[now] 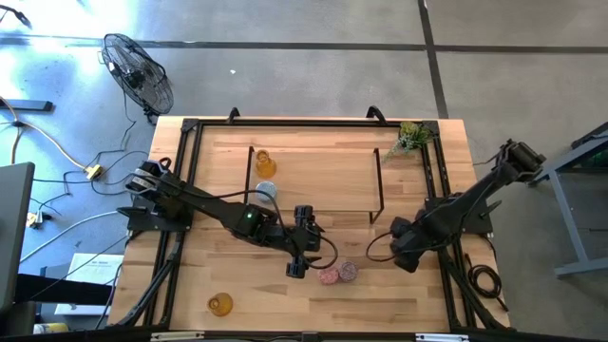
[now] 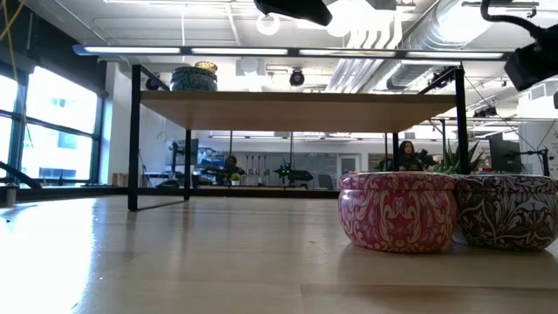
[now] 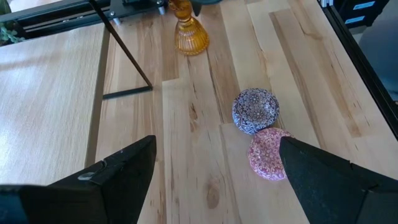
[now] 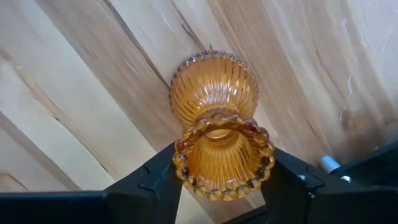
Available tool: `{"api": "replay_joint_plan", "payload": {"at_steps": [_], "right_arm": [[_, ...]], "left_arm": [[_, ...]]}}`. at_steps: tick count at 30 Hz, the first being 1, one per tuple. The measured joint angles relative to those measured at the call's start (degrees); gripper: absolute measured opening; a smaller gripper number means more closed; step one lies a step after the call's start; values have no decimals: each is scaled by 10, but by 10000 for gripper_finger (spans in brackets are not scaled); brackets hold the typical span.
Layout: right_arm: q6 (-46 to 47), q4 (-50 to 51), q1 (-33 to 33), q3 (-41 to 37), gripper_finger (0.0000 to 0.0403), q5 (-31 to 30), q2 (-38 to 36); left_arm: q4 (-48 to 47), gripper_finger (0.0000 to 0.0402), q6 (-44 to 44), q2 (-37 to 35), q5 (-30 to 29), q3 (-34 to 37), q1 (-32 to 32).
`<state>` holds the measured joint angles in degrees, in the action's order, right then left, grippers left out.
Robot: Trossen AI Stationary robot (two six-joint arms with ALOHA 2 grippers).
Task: Pick & Place candle stick holders
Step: Put the top yellow glass candle holder on the shelf aligned with the other glass candle holder
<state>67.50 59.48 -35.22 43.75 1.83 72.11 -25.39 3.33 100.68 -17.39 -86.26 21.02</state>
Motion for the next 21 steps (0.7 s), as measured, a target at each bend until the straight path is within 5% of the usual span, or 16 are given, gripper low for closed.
{"api": "replay_joint_plan", "payload": {"at_steps": [21], "right_arm": [[-37, -27, 64, 0, 164, -17, -2]], "left_arm": [[0, 335, 0, 0, 0, 0, 0]]}}
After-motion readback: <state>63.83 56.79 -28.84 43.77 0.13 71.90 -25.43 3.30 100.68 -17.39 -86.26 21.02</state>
